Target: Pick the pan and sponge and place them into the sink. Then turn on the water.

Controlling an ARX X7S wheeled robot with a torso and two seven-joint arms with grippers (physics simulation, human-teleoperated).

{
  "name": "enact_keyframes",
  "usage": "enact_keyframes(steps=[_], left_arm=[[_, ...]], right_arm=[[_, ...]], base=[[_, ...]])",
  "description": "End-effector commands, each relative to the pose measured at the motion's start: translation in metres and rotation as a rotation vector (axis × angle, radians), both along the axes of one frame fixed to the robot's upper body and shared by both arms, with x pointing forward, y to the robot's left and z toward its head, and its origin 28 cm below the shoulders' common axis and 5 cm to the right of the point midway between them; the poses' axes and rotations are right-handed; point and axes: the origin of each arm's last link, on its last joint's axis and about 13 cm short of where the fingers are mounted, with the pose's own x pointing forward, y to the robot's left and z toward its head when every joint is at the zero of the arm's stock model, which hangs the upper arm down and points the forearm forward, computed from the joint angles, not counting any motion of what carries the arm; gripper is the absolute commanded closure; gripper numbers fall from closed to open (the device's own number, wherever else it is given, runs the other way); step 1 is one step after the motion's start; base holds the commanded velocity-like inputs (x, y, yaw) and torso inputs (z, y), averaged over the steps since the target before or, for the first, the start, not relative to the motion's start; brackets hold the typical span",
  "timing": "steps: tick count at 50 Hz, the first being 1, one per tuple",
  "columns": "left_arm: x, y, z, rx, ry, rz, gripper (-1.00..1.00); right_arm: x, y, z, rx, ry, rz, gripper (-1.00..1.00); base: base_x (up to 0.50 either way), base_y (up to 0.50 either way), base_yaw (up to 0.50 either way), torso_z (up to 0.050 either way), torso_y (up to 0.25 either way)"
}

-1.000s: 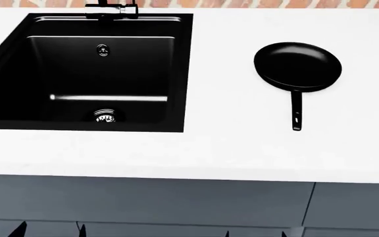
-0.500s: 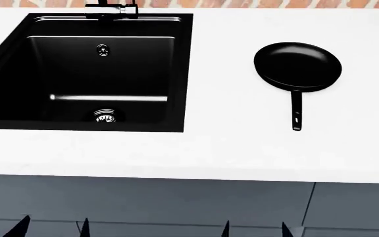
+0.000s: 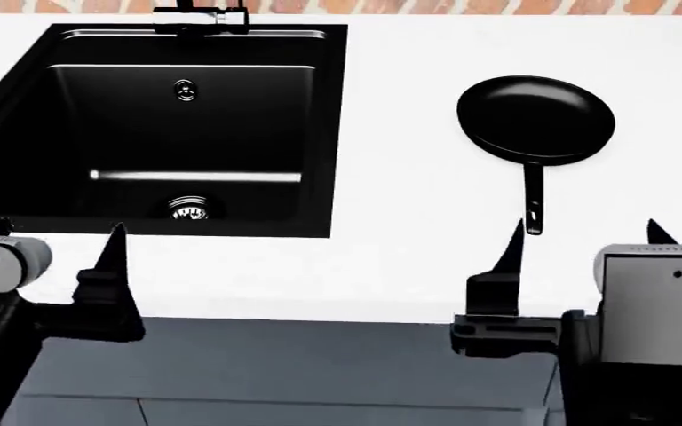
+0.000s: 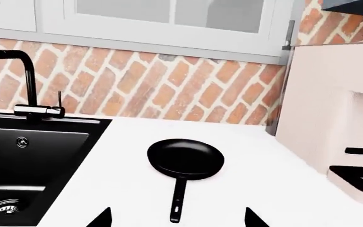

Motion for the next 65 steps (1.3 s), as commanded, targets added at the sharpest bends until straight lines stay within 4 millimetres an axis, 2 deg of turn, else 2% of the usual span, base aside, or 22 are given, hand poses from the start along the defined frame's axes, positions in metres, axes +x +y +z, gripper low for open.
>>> enact_keyframes(steps=[1, 6, 14, 19, 32, 41, 51, 65], left_arm=[[0.018, 0.025, 0.062, 0.073, -0.017, 0.006, -1.00], [0.024, 0.032, 0.069, 0.070, 0.023, 0.017, -1.00], [0.025, 0.040, 0.065, 0.068, 0.032, 0.042, -1.00], [0.026, 0.036, 0.060, 0.069, 0.045, 0.032, -1.00], [0.026, 0.036, 0.057, 0.075, 0.055, 0.021, -1.00], [0.029, 0.034, 0.058, 0.068, 0.051, 0.017, -1.00], [0.029, 0.035, 0.060, 0.070, 0.049, 0.012, -1.00], [0.029, 0.033, 0.058, 0.072, 0.054, 0.000, -1.00]], right_arm=[[-0.011, -0.032, 0.062, -0.043, 0.016, -0.013, -1.00], [-0.001, -0.042, 0.072, 0.004, 0.039, -0.004, -1.00], [-0.005, -0.048, 0.058, 0.009, 0.073, -0.011, -1.00], [-0.010, -0.052, 0.056, -0.003, 0.098, -0.031, -1.00], [-0.005, -0.053, 0.055, -0.011, 0.141, -0.018, -1.00], [-0.004, -0.058, 0.066, -0.028, 0.151, -0.027, -1.00], [-0.005, -0.059, 0.054, -0.023, 0.193, -0.029, -1.00], [-0.014, -0.066, 0.055, -0.015, 0.200, -0.068, -1.00]], base=[[0.00, 0.00, 0.00, 0.000, 0.000], [0.00, 0.00, 0.00, 0.000, 0.000], [0.00, 0.00, 0.00, 0.000, 0.000], [0.29, 0.01, 0.00, 0.000, 0.000], [0.43, 0.05, 0.00, 0.000, 0.000], [0.42, 0.20, 0.00, 0.000, 0.000], [0.24, 0.20, 0.00, 0.000, 0.000], [0.23, 0.01, 0.00, 0.000, 0.001]])
